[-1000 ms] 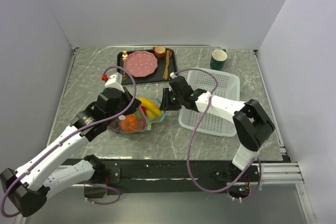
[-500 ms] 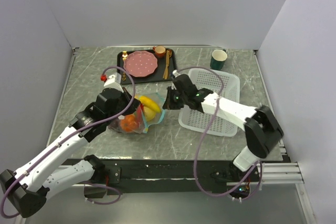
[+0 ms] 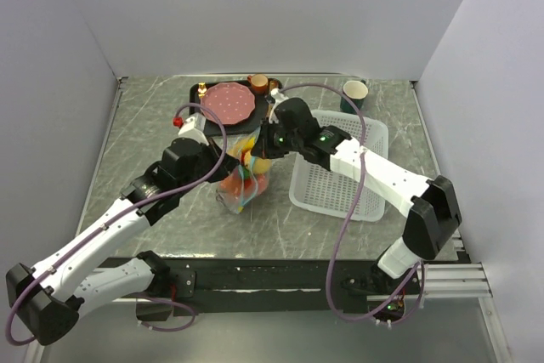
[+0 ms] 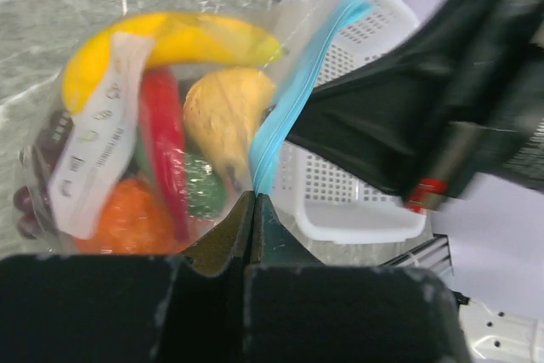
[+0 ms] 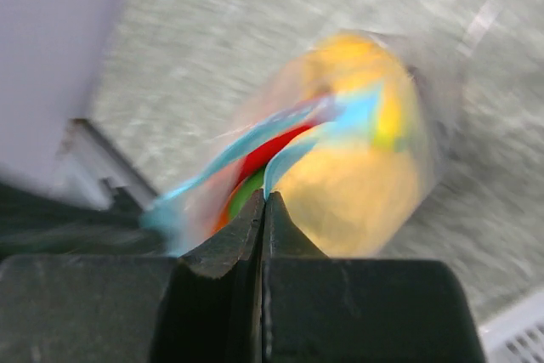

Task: Place the food in the zip-top bag and seal the zipper
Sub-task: Adjust the zipper food storage bag at the center of the board.

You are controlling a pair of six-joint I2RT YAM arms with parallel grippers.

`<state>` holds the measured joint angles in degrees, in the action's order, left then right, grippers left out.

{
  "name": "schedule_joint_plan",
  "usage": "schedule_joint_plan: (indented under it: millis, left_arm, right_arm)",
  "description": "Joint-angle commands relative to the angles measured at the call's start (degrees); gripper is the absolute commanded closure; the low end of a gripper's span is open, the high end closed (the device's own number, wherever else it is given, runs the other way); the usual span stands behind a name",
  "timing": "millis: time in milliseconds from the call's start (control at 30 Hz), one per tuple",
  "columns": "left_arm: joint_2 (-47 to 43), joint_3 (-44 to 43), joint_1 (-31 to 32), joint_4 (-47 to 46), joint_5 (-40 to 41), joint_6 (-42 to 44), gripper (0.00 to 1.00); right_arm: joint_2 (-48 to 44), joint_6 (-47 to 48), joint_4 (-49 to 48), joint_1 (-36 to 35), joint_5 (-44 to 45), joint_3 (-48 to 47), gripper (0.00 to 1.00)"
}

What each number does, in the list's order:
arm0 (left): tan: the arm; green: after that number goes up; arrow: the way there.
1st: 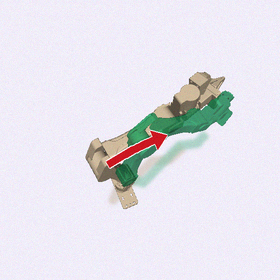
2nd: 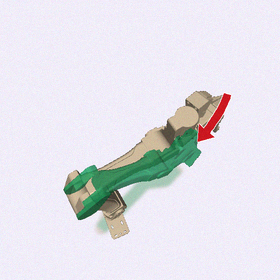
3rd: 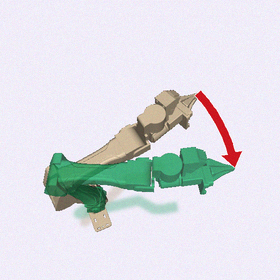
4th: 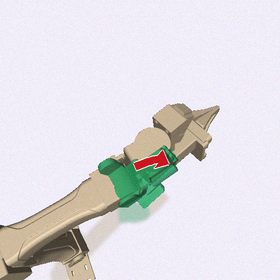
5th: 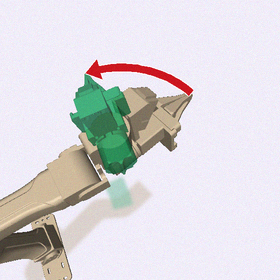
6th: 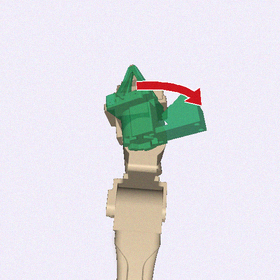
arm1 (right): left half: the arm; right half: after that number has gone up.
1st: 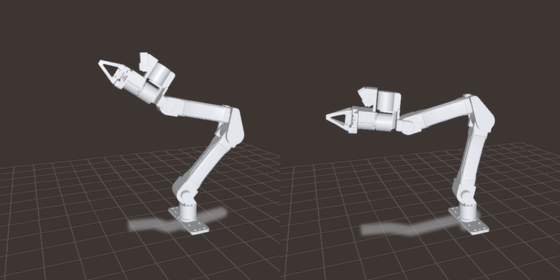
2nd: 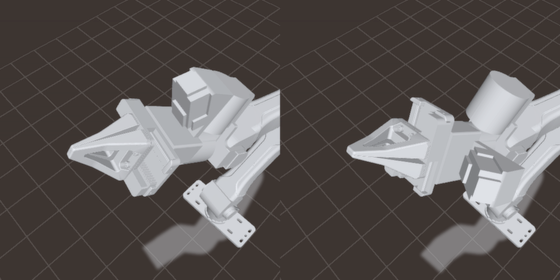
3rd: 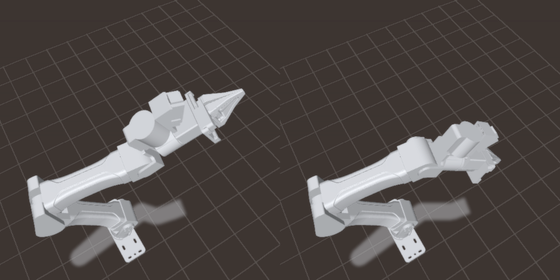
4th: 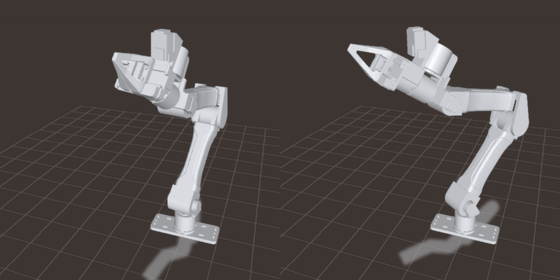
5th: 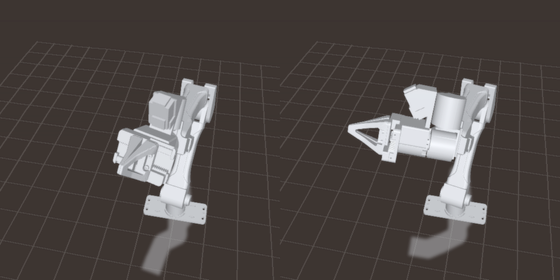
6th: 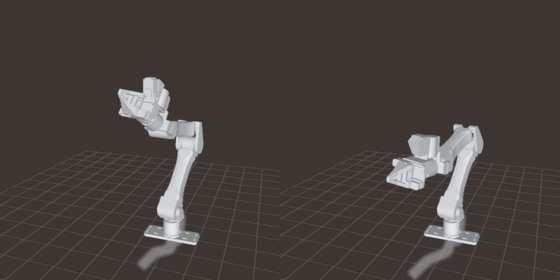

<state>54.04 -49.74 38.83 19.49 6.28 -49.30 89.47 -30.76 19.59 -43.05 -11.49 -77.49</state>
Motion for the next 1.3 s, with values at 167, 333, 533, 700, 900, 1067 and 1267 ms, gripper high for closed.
schedule_joint_plan:
  millis: [167, 333, 533, 700, 900, 1067, 1267]
  left_arm:
    - [1.85, -2.29, -0.07, -6.83, -4.95, 0.61, 0.98]
    - [6.85, -2.38, 0.02, -10.43, -10.93, 0.00, 0.96]
    - [14.49, -4.48, 1.94, -16.94, -17.88, -0.27, 0.95]
    - [19.87, -9.32, 5.55, -15.10, -18.06, 2.54, 0.89]
    - [16.02, -8.28, 7.31, -13.86, -14.82, 3.33, 0.35]
    - [7.50, -4.24, 7.31, -8.16, -6.56, 2.11, 0.25]
    - [-4.98, 11.57, 8.54, -13.14, -6.46, -9.99, 0.28]
  right_arm:
    - [-1.57, -0.52, 5.98, -0.11, 14.54, 1.90, 1.00]
    - [-8.78, -5.69, 4.14, 0.77, 21.41, 8.49, 0.98]
    - [-16.95, -9.66, 1.59, 2.35, 25.28, 16.40, 0.97]
    - [-18.37, -11.60, 3.43, 3.32, 27.39, 18.69, 0.96]
    - [-18.11, -12.39, 2.38, 5.08, 26.69, 21.15, 0.96]
    - [-17.49, -12.13, 2.03, 6.13, 26.43, 21.68, 0.96]
    - [-18.81, -11.95, 1.76, 6.92, 26.34, 21.51, 0.96]
